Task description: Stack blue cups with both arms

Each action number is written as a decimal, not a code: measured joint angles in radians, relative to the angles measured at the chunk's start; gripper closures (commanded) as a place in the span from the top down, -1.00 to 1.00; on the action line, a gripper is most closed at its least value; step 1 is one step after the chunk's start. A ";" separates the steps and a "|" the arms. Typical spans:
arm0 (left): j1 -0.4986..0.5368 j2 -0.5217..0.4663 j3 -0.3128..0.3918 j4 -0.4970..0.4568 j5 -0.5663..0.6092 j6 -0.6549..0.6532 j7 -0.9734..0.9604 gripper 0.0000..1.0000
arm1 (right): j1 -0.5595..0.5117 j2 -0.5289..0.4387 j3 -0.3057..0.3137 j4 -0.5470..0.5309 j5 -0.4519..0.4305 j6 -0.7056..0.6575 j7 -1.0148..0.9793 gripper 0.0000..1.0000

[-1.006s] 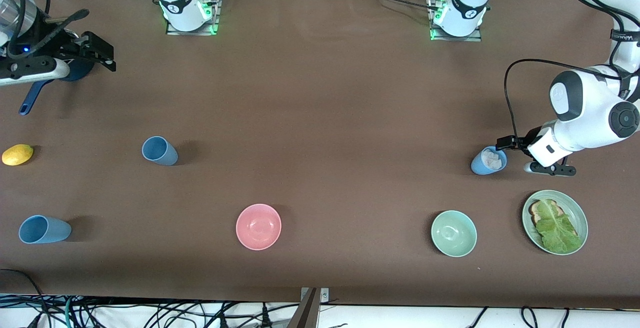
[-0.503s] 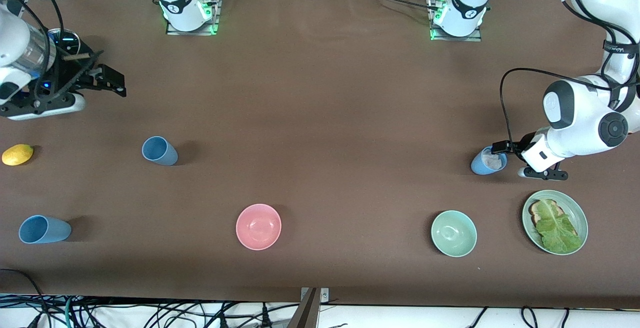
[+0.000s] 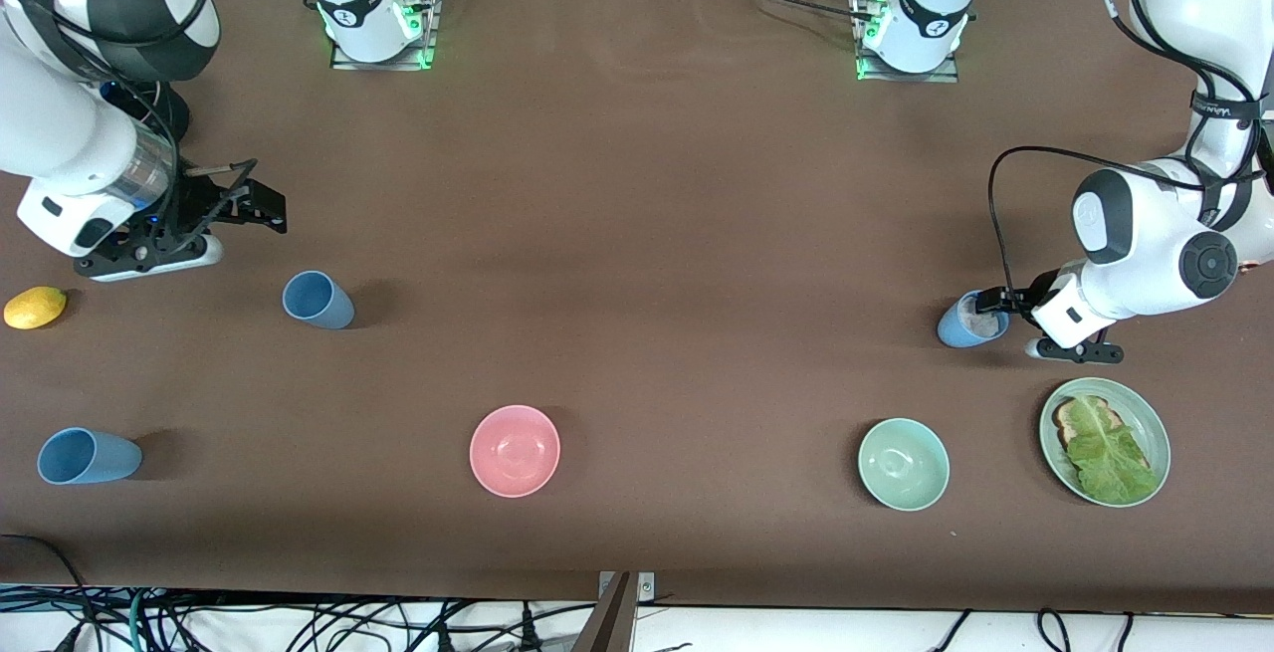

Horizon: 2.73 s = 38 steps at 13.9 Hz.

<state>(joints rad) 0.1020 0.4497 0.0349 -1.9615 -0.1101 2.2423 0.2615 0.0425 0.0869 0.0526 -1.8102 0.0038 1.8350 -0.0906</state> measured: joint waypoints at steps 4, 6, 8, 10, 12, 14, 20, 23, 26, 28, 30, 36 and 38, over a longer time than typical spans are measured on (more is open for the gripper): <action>0.000 0.000 0.000 0.005 0.000 0.000 0.001 -1.00 | 0.000 0.001 0.000 -0.057 0.000 0.057 0.000 1.00; 0.000 0.000 0.000 0.007 0.000 0.000 0.001 -1.00 | 0.000 0.001 0.000 -0.060 0.000 0.062 0.000 1.00; -0.001 -0.003 -0.003 0.021 -0.002 -0.004 0.001 -1.00 | 0.000 0.001 0.000 -0.060 0.000 0.063 0.000 1.00; -0.001 -0.003 -0.003 0.039 -0.002 -0.031 0.001 -1.00 | 0.000 0.001 0.000 -0.066 0.000 0.068 0.000 1.00; -0.001 -0.007 -0.003 0.108 -0.002 -0.166 0.001 -1.00 | 0.000 0.003 0.000 -0.091 0.000 0.099 0.000 1.00; -0.001 -0.016 -0.003 0.223 -0.002 -0.351 0.001 -1.00 | 0.000 0.013 0.000 -0.126 0.000 0.147 0.000 1.00; -0.005 -0.066 -0.019 0.424 -0.002 -0.624 -0.003 -1.00 | 0.000 0.039 0.000 -0.281 0.000 0.344 0.000 1.00; -0.009 -0.067 -0.093 0.463 -0.002 -0.641 -0.103 -1.00 | -0.001 0.039 0.000 -0.359 0.000 0.432 0.000 1.00; -0.013 -0.076 -0.214 0.491 -0.002 -0.653 -0.305 -1.00 | -0.003 0.049 -0.001 -0.418 0.000 0.520 0.001 1.00; -0.016 -0.085 -0.297 0.497 -0.002 -0.654 -0.454 -1.00 | -0.004 0.074 -0.001 -0.425 0.000 0.559 0.001 0.99; -0.020 -0.088 -0.382 0.504 -0.002 -0.653 -0.607 -1.00 | -0.004 0.101 -0.002 -0.426 0.000 0.588 0.001 0.99; -0.102 -0.088 -0.517 0.511 -0.002 -0.573 -0.990 -1.00 | -0.005 0.134 -0.002 -0.423 0.000 0.633 0.001 0.98; -0.177 -0.083 -0.519 0.511 -0.001 -0.526 -1.115 -1.00 | -0.005 0.135 -0.002 -0.421 0.000 0.642 0.001 0.93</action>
<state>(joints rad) -0.0751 0.3670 -0.4842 -1.4507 -0.1108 1.7162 -0.8534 0.0371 0.2214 0.0510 -2.2314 0.0040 2.4774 -0.0892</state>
